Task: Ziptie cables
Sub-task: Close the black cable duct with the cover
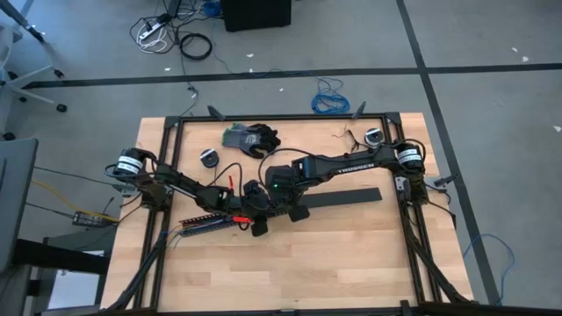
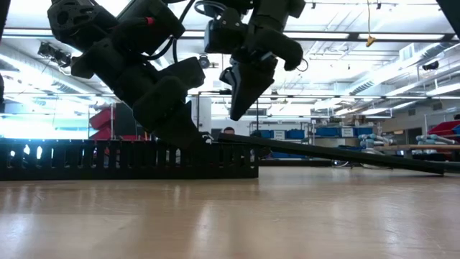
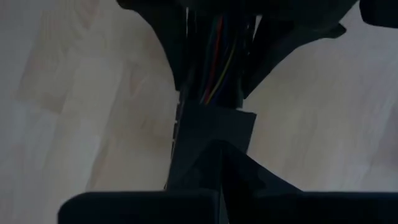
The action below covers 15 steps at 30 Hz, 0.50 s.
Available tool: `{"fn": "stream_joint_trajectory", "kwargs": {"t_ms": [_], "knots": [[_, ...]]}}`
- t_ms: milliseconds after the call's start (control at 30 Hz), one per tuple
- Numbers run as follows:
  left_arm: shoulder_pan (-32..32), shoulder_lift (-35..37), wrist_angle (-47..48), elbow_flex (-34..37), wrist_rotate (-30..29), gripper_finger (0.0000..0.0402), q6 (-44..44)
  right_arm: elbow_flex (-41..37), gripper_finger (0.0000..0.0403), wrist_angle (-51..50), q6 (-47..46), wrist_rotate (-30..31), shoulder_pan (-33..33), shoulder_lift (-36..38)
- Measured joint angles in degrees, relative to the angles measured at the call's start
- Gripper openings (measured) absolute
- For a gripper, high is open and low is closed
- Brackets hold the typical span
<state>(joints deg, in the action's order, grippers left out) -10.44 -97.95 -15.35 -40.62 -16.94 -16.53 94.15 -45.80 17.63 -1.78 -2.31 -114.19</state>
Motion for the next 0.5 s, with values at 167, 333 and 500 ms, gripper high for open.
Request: {"fn": "stream_joint_trajectory", "kwargs": {"t_ms": [167,333,500], "knots": [[0.0,0.0,0.02,0.0,-0.01,0.0219,0.0,-0.02,0.0,1.27,-0.45,-0.89,0.0,0.0],[0.0,0.0,0.07,0.01,-0.01,0.0219,-0.02,-1.47,0.0,2.66,-0.55,-0.96,0.0,0.0],[0.0,0.0,0.09,0.02,0.01,0.0219,-0.08,-3.74,0.0,3.76,-0.61,-0.92,0.2,0.0]]}}
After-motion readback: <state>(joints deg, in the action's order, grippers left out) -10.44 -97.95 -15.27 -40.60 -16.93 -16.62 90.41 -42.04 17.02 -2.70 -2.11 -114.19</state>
